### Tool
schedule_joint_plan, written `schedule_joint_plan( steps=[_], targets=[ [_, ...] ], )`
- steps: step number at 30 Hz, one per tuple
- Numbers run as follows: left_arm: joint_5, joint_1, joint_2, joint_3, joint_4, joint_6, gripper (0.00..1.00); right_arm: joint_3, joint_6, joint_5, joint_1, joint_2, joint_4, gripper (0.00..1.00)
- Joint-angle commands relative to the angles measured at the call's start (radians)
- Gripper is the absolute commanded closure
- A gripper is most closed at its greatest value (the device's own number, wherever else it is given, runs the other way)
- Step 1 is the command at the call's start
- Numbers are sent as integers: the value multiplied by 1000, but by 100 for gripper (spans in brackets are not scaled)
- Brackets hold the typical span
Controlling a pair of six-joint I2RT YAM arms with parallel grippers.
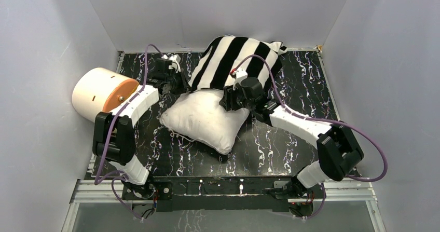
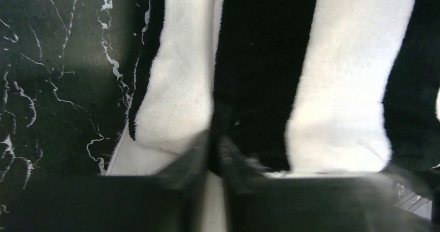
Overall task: Put the pillow into the pillowcase
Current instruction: Stuff the pillow into the pillowcase.
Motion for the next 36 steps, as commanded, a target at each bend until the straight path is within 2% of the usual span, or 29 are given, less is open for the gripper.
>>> schedule_joint_plan(
  steps=[1, 3, 5, 7, 9, 10, 17, 20, 22, 23, 24, 26, 27, 28, 29, 30, 31, 36],
  targets=[
    [-52, 1, -94, 62, -103, 52, 69, 42, -156, -1, -26, -128, -188, 39],
    [-62, -2, -167, 57, -110, 94, 52, 4, -222, 67, -29, -203, -242, 36],
    [-154, -94, -327, -3, -109, 168, 41, -57, -283, 177, -46, -322, -288, 33],
    [-297, -247, -419, -44, -120, 196, 39, -116, -324, 222, -67, -381, -275, 33],
    [-375, -382, -489, -87, -127, 127, 38, -178, -350, 233, -90, -412, -231, 35],
    [-429, -444, -497, -108, -120, 108, 36, -234, -393, 215, -96, -420, -157, 36],
    [-476, -615, -364, -102, -53, 81, 30, -317, -408, 195, -129, -336, -10, 38],
    [-493, -647, -285, -106, 14, 75, 26, -342, -409, 154, -138, -301, 67, 40],
    [-515, -650, -219, -107, 39, 62, 25, -354, -401, 98, -142, -281, 105, 44],
    [-553, -649, -174, -105, 45, 57, 25, -355, -398, 79, -142, -272, 116, 48],
    [-572, -648, -140, -105, 48, 51, 25, -354, -398, 63, -142, -269, 122, 57],
    [-640, -646, -78, -92, 50, 45, 30, -344, -419, 28, -142, -278, 136, 82],
    [-654, -640, -49, -78, 41, 35, 39, -331, -436, 16, -142, -288, 135, 95],
    [-663, -632, -29, -65, 36, 22, 57, -311, -450, -22, -143, -300, 120, 100],
    [-673, -623, -18, -58, 42, 2, 80, -281, -459, -48, -142, -312, 79, 100],
    [-679, -615, -18, -63, 61, -13, 95, -249, -461, -78, -142, -324, 56, 100],
    [-672, -605, -25, -74, 92, -28, 100, -213, -452, -115, -142, -334, 7, 100],
    [-623, -542, -40, -91, 228, -116, 100, -87, -343, -409, -134, -399, -102, 100]
  ],
)
